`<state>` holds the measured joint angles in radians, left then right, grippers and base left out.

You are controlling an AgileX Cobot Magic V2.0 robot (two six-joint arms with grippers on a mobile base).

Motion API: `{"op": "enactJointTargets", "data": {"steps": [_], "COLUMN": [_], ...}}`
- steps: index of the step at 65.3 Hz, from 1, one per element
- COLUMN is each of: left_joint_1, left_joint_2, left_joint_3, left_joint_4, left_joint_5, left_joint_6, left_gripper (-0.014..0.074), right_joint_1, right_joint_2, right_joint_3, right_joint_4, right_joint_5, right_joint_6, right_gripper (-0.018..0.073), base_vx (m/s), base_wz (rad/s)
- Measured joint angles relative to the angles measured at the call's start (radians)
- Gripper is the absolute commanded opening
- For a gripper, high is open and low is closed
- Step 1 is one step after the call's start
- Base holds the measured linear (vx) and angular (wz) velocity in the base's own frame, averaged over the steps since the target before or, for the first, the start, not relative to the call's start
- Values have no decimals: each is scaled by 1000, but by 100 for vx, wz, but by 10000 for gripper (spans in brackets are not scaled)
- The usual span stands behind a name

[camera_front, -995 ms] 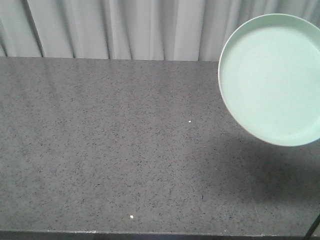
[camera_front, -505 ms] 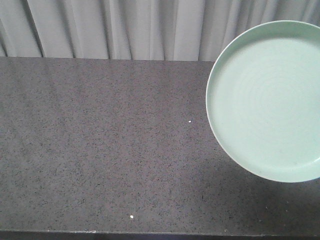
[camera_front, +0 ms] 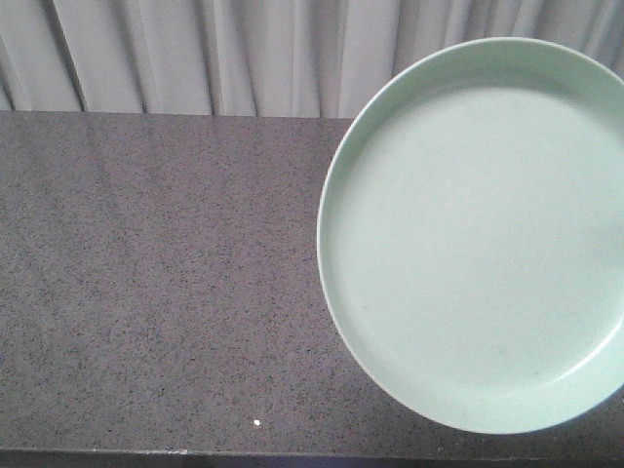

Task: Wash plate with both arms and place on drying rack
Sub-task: 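Hold the plate raised in the right gripper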

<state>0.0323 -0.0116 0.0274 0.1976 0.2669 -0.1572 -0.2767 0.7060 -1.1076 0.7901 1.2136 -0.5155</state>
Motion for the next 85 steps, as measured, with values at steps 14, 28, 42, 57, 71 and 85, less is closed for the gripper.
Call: {"op": "enactJointTargets", "data": {"steps": [14,28,42,57,71,85], "left_joint_1": [0,0,0,0,0,0], "left_joint_2": [0,0,0,0,0,0], "left_joint_3": [0,0,0,0,0,0], "left_joint_4": [0,0,0,0,0,0], "left_joint_5": [0,0,0,0,0,0], "left_joint_6": [0,0,0,0,0,0], "left_gripper": [-6,-6,-6,-6,-6,-6], "right_joint_1": [41,44,44,44,44,44], "right_joint_2": [0,0,0,0,0,0], "right_joint_3": [1,1,1,1,1,1], "right_joint_4": [-116,-135,-136,-136,-136,-136], "right_joint_5": [-64,-67,-66,-66,-66,-66], "right_joint_6": [42,45,38,38,38,38], "right_gripper": [-6,-6,-6,-6,-6,-6], "base_vx": [0,0,0,0,0,0], "base_wz": [0,0,0,0,0,0]}}
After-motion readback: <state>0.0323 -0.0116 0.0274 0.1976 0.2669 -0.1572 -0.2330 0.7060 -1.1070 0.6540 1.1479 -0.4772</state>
